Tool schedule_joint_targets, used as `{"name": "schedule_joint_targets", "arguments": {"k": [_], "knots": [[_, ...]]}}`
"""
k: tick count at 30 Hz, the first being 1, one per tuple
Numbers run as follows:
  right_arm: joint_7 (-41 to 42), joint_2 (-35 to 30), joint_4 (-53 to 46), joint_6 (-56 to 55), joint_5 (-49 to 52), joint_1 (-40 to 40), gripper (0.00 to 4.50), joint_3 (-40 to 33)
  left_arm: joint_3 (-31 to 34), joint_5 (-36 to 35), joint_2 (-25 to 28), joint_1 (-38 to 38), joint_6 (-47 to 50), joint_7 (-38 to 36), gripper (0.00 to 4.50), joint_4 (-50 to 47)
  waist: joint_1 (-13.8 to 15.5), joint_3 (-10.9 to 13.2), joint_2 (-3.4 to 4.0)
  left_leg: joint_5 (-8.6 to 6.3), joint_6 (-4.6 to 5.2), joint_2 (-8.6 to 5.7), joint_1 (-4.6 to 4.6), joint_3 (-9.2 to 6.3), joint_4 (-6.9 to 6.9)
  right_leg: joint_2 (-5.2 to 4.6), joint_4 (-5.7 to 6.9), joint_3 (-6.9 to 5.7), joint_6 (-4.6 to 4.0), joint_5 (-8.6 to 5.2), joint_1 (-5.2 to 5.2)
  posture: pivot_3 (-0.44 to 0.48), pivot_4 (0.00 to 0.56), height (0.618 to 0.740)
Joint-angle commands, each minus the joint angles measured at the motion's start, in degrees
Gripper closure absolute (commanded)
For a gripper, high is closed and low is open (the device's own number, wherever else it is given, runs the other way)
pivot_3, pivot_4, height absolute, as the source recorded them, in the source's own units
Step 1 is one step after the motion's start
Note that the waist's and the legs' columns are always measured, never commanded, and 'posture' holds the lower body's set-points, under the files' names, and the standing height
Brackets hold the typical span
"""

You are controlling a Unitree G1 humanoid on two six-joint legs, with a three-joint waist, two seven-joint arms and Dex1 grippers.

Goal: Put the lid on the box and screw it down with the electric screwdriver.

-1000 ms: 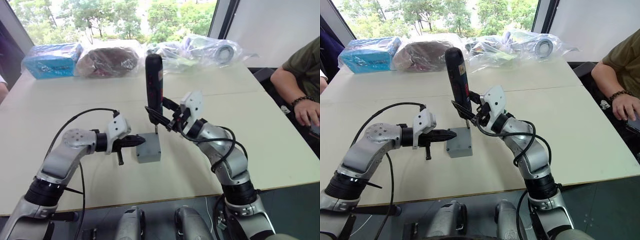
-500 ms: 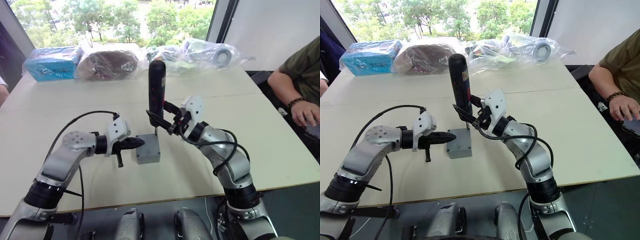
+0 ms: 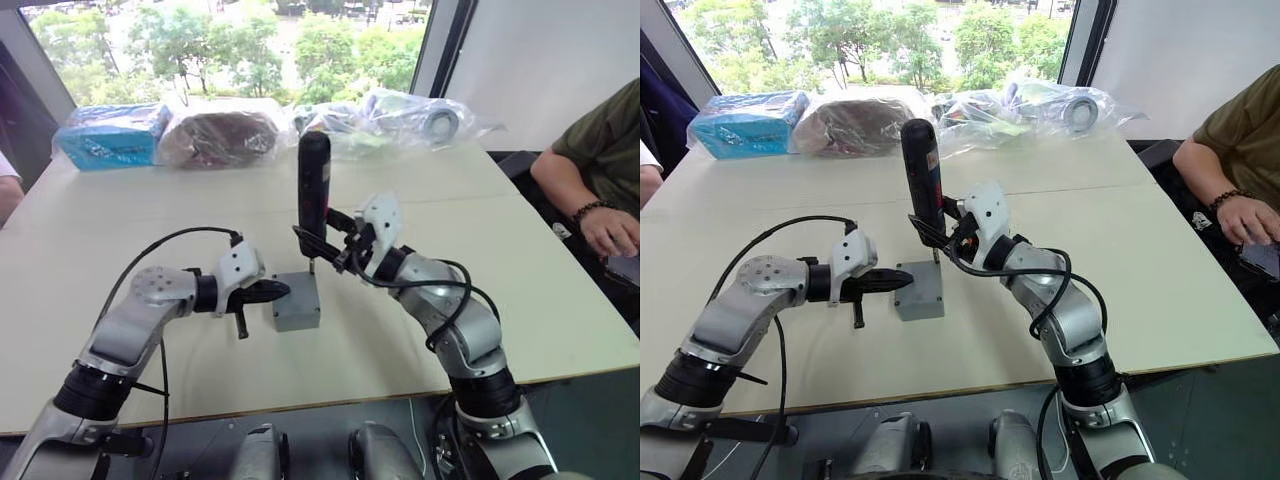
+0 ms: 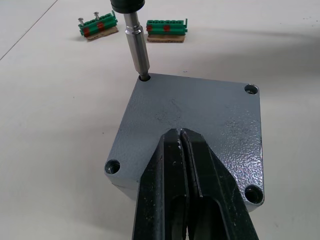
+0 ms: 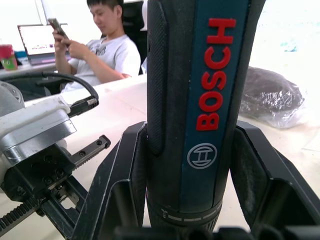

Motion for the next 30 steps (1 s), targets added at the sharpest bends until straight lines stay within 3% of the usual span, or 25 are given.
{"name": "schedule_joint_targets", "arguments": {"k": [1,19,26,30], "knots": [[-0.74,-1.27,3.92,6.78,-1.82,2.18,2.68,3.59,-1.73,0.91,-0.16,1.13,0.66,-0.20,4.50,0.98,-0.02,-0.09,-0.02,0.00,0.00,0.00,0.00,0.00,0.00,-0.01,-0.01,0.00,0.00,0.00,0.00,0.000,0.150,0.740],[-1.49,-0.95,2.53,6.64,-0.54,-0.81,2.68,1.67,-1.78,1.29,-0.33,1.54,0.22,-0.06,4.50,1.97,-0.08,-0.19,0.14,-0.02,-0.03,0.01,0.00,-0.10,-0.26,-0.43,-0.50,-0.10,-0.03,0.01,-0.11,0.000,0.150,0.740],[-1.75,0.77,-2.96,6.55,5.84,-7.45,2.68,-5.82,-1.66,1.05,-0.72,1.43,0.52,0.04,4.50,1.51,-0.06,-0.05,0.31,-0.04,-0.06,-0.13,-0.16,-0.06,-0.44,-0.98,-0.57,-0.35,-0.06,0.02,-0.31,0.000,0.150,0.740],[-3.11,1.59,-7.11,10.39,13.93,-13.30,2.68,-12.50,-0.54,0.09,-0.93,1.56,1.07,0.45,4.50,-0.70,-0.15,0.24,0.48,-0.01,-0.06,-0.26,-0.73,0.00,-0.57,-1.17,-0.59,-0.37,-0.10,0.08,-0.70,0.000,0.150,0.740]]}}
